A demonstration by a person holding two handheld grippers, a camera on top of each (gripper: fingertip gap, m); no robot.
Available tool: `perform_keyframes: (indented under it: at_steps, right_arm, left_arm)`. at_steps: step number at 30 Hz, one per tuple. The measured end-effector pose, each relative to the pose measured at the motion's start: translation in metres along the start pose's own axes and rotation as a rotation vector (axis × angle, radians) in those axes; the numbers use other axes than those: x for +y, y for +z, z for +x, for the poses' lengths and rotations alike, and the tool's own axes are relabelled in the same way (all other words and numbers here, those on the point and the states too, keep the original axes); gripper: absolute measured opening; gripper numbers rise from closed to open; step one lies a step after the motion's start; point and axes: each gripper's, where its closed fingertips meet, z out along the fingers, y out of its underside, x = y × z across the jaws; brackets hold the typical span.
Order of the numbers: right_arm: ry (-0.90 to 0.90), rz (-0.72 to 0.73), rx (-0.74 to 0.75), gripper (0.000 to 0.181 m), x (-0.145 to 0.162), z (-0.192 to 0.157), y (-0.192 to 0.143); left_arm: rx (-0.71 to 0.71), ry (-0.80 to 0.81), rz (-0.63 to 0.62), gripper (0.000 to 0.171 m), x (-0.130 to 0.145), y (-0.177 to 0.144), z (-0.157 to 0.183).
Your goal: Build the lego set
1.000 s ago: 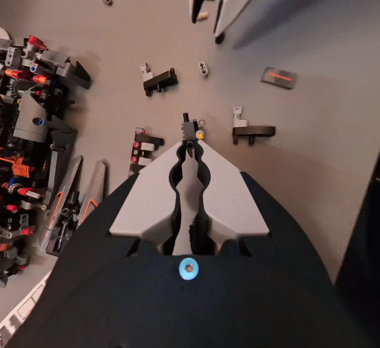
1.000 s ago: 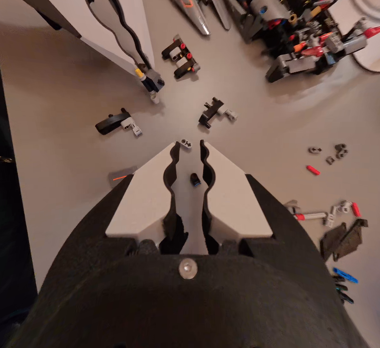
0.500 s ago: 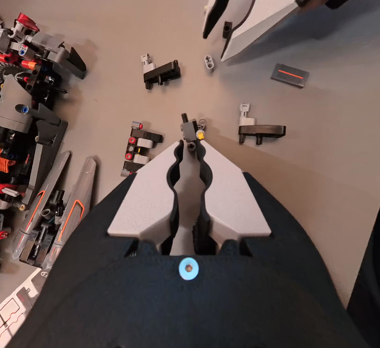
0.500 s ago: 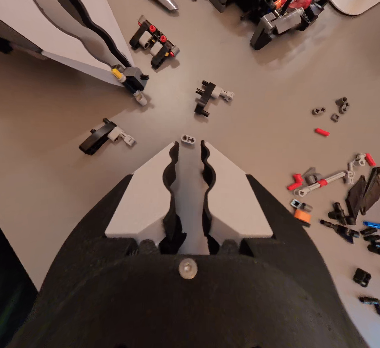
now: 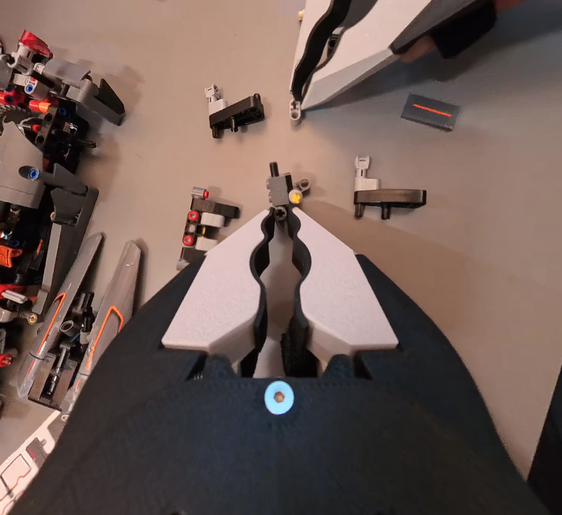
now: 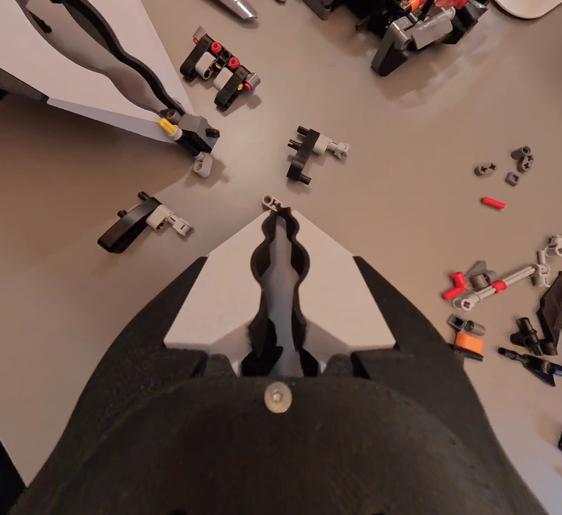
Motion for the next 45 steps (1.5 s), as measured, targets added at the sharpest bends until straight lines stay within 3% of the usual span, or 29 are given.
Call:
perform_keyframes:
  at_steps: [2,5,10,19,24,32,36,45]
  right_arm:
    - [-0.017,0.010,-0.001,0.003,-0.001,0.000,-0.001]
    - [-0.008,0.002,-0.006,0.020,0.001,-0.002,-0.003]
    - [0.028,0.012,-0.017,0.023,0.001,-0.004,-0.001]
    - [0.013,0.023,-0.007,0.021,0.000,0.000,-0.009]
    - [0.025,-0.029,-0.050,0.011,0.009,-0.008,-0.013]
    - [0.006,-0.017,-0.079,0.024,-0.002,-0.005,0.004]
    - [0.010,-0.021,-0.069,0.020,-0.001,-0.008,-0.005]
    - [-0.167,0.014,-0.183,0.017,-0.006,0.002,-0.006]
  left_arm:
    - [-0.001,0.012,-0.001,0.006,-0.002,0.001,0.000]
    - [0.005,0.029,-0.009,0.006,-0.004,0.002,0.001]
    - [0.005,0.038,-0.020,0.005,-0.005,0.004,-0.001]
    - [-0.004,0.038,-0.026,0.006,-0.004,0.001,-0.003]
    - [0.003,0.026,-0.033,0.006,-0.002,0.003,-0.003]
    - [0.001,0.009,-0.028,0.005,-0.001,0.003,-0.003]
    - [-0.004,0.002,-0.028,0.005,0.001,0.000,-0.005]
    - [0.022,0.005,-0.021,0.005,0.001,0.001,-0.008]
